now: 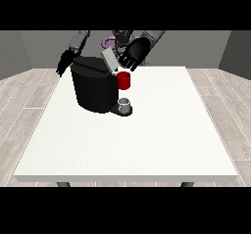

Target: Insert the coffee pod into the coffee machine and close the lid

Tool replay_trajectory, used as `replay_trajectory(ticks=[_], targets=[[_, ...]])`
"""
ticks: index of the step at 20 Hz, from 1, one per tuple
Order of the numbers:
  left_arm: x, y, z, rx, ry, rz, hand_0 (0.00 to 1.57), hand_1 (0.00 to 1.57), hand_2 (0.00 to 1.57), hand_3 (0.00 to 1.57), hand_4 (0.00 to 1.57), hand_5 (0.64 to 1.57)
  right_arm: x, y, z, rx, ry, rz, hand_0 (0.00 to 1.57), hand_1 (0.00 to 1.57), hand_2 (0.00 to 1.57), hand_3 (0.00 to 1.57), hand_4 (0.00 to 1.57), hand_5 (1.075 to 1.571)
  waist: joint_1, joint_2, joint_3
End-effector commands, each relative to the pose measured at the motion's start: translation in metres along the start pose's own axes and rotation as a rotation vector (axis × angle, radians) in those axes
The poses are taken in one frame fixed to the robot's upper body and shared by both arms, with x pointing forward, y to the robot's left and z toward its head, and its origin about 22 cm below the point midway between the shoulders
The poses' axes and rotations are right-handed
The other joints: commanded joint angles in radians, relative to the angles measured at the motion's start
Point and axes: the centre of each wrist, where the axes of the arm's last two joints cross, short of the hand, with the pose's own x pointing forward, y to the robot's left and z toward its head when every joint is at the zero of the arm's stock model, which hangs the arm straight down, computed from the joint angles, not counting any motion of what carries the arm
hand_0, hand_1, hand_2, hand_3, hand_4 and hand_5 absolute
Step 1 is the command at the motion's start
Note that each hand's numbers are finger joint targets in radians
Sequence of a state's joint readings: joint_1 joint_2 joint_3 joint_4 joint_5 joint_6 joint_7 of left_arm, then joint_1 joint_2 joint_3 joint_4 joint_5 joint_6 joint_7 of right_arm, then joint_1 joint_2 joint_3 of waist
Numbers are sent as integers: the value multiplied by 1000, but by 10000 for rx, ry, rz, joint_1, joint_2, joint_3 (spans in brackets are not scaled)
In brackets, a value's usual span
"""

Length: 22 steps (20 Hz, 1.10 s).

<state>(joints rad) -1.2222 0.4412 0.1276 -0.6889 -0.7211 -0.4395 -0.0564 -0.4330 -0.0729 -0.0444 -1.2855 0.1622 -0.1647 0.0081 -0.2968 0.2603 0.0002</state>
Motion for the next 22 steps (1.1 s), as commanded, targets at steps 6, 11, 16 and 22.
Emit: replay_trajectory(ticks=[6,11,16,22], targets=[[2,-21,-7,-309,-39,13,1239,1239,1286,1222,429,1571,-11,-14,0,-226,226,33,0,0,0,0,186,1571,148,68,1],[13,-25,-14,-222,-134,69,1187,1187,1230,1196,441,1571,-8,-6,-1,0,50,171,0,0,0,0,0,1571,-23,310,2],[21,3,-10,158,-209,-232,1166,1166,1233,1193,421,1571,0,1,-6,-60,-110,-41,0,0,0,0,165,1571,-109,462,2],[2,21,2,650,-343,-404,1225,1225,1261,1206,376,1571,-5,-3,-2,-455,-290,-239,0,0,0,0,0,1571,4,780,1]])
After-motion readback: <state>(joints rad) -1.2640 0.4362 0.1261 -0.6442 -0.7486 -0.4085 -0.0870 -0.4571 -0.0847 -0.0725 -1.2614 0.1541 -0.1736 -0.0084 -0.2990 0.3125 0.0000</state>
